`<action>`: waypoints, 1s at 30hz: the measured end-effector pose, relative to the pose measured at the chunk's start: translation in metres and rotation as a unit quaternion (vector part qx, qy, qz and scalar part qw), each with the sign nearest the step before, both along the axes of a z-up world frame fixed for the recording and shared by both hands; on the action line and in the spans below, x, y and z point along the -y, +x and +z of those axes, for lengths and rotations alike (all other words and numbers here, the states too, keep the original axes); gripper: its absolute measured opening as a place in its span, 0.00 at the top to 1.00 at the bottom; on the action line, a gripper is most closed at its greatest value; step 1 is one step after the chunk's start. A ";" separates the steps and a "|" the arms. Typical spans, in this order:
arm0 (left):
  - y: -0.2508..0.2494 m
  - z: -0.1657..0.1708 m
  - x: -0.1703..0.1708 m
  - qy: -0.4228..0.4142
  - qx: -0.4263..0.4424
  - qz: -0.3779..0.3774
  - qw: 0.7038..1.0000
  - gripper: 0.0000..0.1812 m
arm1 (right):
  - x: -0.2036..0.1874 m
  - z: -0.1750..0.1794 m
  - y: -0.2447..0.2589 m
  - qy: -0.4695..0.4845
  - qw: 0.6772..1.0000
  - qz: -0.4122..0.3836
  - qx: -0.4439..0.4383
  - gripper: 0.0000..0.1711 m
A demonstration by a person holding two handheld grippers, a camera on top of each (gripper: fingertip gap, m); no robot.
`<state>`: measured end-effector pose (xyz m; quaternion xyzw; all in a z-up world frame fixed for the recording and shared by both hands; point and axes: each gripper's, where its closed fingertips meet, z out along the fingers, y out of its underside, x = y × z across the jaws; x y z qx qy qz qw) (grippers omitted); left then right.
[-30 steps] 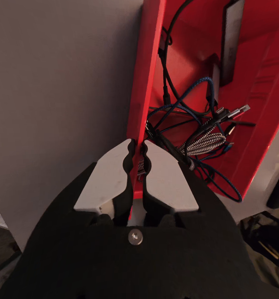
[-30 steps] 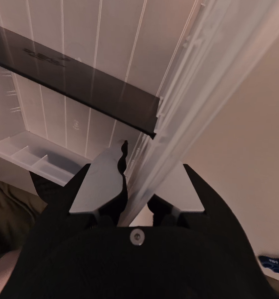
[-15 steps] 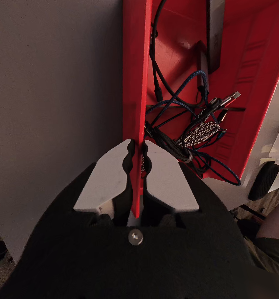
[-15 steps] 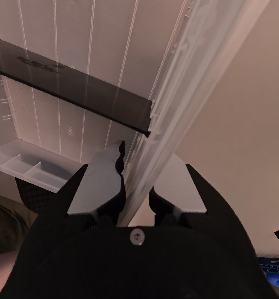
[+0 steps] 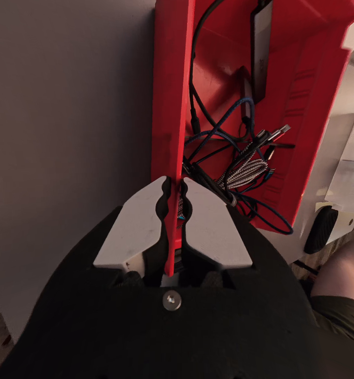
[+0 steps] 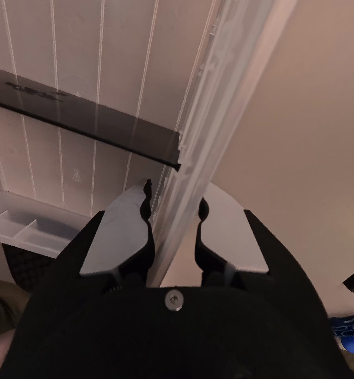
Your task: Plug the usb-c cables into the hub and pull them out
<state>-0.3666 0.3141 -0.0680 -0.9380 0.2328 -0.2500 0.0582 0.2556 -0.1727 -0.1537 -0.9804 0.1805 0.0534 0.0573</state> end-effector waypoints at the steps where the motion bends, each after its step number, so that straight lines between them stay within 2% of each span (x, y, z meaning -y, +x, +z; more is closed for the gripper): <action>1: 0.000 0.007 -0.004 0.014 0.011 0.012 1.000 0.95 | -0.001 0.001 -0.001 0.007 1.000 -0.001 0.001 0.73; 6: -0.008 0.051 -0.007 0.109 0.025 0.039 0.993 0.83 | -0.009 0.017 0.015 0.062 0.994 -0.010 0.088 0.63; 9: 0.009 0.096 0.003 0.185 0.079 0.026 0.979 0.84 | -0.013 0.039 0.023 0.085 0.984 -0.013 0.156 0.57; 12: 0.032 0.148 0.021 0.289 0.138 -0.015 0.947 0.84 | -0.026 0.079 0.030 0.125 0.959 -0.004 0.256 0.57; 14: 0.050 0.191 0.039 0.374 0.199 -0.043 0.905 0.84 | -0.039 0.116 0.028 0.159 0.931 0.007 0.329 0.57; 16: 0.064 0.235 0.061 0.452 0.273 -0.051 0.848 0.81 | -0.062 0.158 0.010 0.217 0.896 0.040 0.386 0.57; 18: 0.073 0.266 0.087 0.511 0.334 -0.055 0.790 0.78 | -0.092 0.209 -0.021 0.305 0.843 0.092 0.433 0.57; 20: 0.083 0.288 0.117 0.563 0.377 -0.072 0.732 0.76 | -0.118 0.260 -0.064 0.403 0.774 0.138 0.468 0.57; 21: 0.091 0.292 0.131 0.576 0.383 -0.091 0.717 0.77 | -0.127 0.285 -0.084 0.449 0.737 0.152 0.483 0.57; 23: 0.111 0.288 0.158 0.566 0.383 -0.136 0.717 0.75 | -0.141 0.320 -0.127 0.532 0.669 0.184 0.486 0.58; 24: 0.124 0.282 0.173 0.551 0.385 -0.167 0.721 0.73 | -0.148 0.327 -0.146 0.561 0.653 0.197 0.469 0.60; 27: 0.155 0.256 0.212 0.510 0.359 -0.266 0.735 0.71 | -0.175 0.320 -0.186 0.616 0.651 0.218 0.386 0.68; 28: 0.162 0.246 0.217 0.507 0.336 -0.285 0.741 0.71 | -0.185 0.311 -0.196 0.617 0.654 0.236 0.369 0.71; 30: 0.171 0.223 0.221 0.517 0.277 -0.320 0.744 0.74 | -0.202 0.283 -0.201 0.580 0.667 0.274 0.379 0.71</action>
